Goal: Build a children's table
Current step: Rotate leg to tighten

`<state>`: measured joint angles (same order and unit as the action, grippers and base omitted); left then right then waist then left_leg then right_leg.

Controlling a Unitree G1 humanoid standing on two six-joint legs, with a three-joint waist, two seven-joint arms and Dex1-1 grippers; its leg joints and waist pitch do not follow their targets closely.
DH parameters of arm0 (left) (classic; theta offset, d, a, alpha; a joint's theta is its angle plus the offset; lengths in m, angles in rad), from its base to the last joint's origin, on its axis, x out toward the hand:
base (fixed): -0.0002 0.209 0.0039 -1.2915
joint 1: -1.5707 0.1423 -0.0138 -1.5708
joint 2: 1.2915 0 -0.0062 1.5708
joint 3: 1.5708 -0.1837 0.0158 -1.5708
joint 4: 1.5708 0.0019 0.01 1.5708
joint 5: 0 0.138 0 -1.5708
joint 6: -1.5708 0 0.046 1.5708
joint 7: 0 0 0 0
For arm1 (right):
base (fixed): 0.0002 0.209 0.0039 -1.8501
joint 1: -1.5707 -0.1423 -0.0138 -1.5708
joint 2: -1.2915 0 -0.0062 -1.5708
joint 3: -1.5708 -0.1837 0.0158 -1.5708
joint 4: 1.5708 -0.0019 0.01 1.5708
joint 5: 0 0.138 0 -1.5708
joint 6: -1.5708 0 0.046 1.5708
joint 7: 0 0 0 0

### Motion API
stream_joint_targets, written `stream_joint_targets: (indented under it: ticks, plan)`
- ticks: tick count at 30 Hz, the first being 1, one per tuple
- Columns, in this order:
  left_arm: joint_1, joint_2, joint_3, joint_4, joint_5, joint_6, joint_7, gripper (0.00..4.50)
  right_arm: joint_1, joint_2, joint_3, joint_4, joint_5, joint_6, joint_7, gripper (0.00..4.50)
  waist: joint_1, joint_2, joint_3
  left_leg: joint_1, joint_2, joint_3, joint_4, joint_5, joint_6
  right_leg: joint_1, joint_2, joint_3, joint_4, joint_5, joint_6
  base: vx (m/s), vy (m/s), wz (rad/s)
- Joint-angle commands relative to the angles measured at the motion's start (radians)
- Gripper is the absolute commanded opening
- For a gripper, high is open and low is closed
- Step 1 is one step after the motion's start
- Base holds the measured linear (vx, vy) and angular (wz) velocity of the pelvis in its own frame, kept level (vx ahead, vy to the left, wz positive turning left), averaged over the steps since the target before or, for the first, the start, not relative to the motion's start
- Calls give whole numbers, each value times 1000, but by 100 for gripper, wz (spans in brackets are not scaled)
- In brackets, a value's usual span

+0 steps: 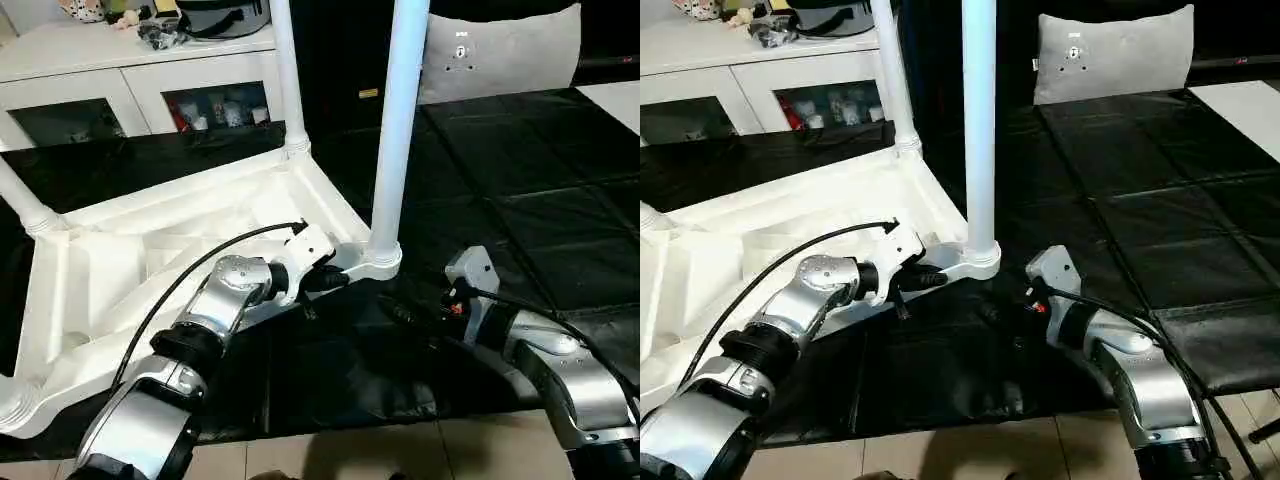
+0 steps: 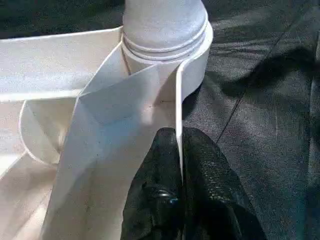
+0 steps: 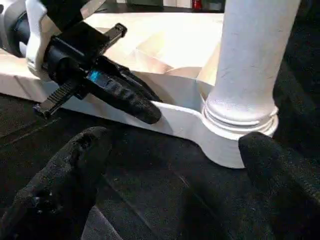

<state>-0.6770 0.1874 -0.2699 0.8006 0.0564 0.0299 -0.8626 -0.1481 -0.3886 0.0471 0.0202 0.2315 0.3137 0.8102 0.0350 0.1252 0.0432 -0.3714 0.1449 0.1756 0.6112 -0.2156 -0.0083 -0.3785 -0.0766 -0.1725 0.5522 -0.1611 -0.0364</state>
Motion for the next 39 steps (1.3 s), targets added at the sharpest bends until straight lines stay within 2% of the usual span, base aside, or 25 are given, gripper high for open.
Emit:
stream_joint_targets:
  ticks: [1,6,9,11,13,15,16,17,19,20,21,23,25,28,29,32,34,39]
  plan:
    - [13,20,-18,20,38,18,5,8,-8,-2,7,-8,4,-10,0,450,1,-21,-51,9,88,-58,-76,-287,69,41,-112,61,-112,-519,38,0,0,0]
    - [11,32,-36,15,51,17,-13,8,-17,-6,5,1,3,-15,2,450,3,-17,-54,9,96,-59,-80,-272,77,44,-116,66,-105,-455,5,0,0,0]
    - [18,61,-69,4,69,-16,-77,8,-43,-15,3,19,3,-26,13,450,3,-19,-56,4,95,-59,-81,-258,79,49,-120,70,-98,-433,-2,0,0,0]
    - [18,66,-72,2,67,-20,-93,8,-52,-19,2,26,2,-30,18,450,3,-18,-57,5,96,-57,-80,-241,83,48,-118,72,-96,-411,-10,0,0,0]
    - [26,87,-79,-20,49,-76,-172,8,-78,-45,5,36,5,-35,58,450,6,-22,-60,3,92,-54,-78,-217,95,52,-119,72,-93,-389,-17,0,0,0]
    - [36,115,-89,-51,26,-109,-266,8,-102,-78,13,46,3,-59,111,450,15,-21,-70,0,103,-56,-75,-158,116,55,-120,78,-73,-303,-34,0,0,0]
    - [37,119,-91,-55,25,-111,-274,8,-104,-81,13,48,4,-62,117,450,15,-21,-70,0,103,-56,-75,-158,116,55,-120,78,-73,-303,-34,0,0,0]
    - [40,135,-100,-69,21,-120,-311,8,-115,-96,16,54,6,-75,147,450,23,-19,-73,2,109,-55,-72,-124,134,51,-120,81,-59,-223,-62,0,0,0]
    - [42,145,-105,-75,19,-134,-336,8,-126,-105,17,64,15,-87,178,450,33,-18,-72,3,111,-51,-71,-115,143,48,-121,82,-55,-195,-83,0,0,0]
    - [43,159,-113,-84,13,-147,-368,8,-141,-119,22,82,41,-95,241,450,42,-22,-75,4,112,-48,-69,-111,147,49,-124,83,-52,-184,-96,0,0,0]
    - [43,163,-115,-86,13,-150,-376,8,-147,-124,27,92,47,-102,262,450,46,-21,-73,2,114,-49,-70,-108,148,50,-123,84,-50,-186,-96,0,0,0]
    - [51,173,-123,-98,13,-162,-400,0,-163,-129,41,116,48,-115,298,421,63,-22,-75,8,118,-48,-70,-104,143,46,-123,84,-48,-190,-101,0,0,0]
    - [76,190,-134,-139,8,-175,-441,0,-195,-129,71,160,49,-126,363,412,65,-26,-73,3,117,-49,-71,-113,133,49,-125,85,-46,-205,-103,0,0,0]
    - [89,196,-135,-163,4,-171,-454,0,-213,-125,85,186,44,-139,387,385,71,-26,-68,6,113,-44,-70,-140,116,45,-124,87,-54,-269,-96,0,0,0]
    - [97,199,-136,-176,1,-168,-463,0,-225,-120,92,207,36,-145,397,376,73,-32,-65,7,112,-42,-72,-154,112,44,-122,88,-60,-310,-86,0,0,0]
    - [109,202,-140,-200,-2,-162,-471,0,-252,-110,110,254,24,-153,425,352,77,-32,-64,10,110,-42,-72,-167,99,43,-121,85,-64,-366,-69,0,0,0]
    - [113,204,-142,-208,-4,-161,-474,0,-269,-103,120,287,25,-162,445,334,75,-33,-65,11,112,-44,-73,-170,97,42,-120,86,-65,-367,-63,0,0,0]
    - [117,204,-144,-212,1,-160,-471,0,-288,-99,148,325,21,-172,492,296,79,-33,-72,8,114,-45,-69,-130,111,44,-121,89,-52,-287,-84,0,0,0]
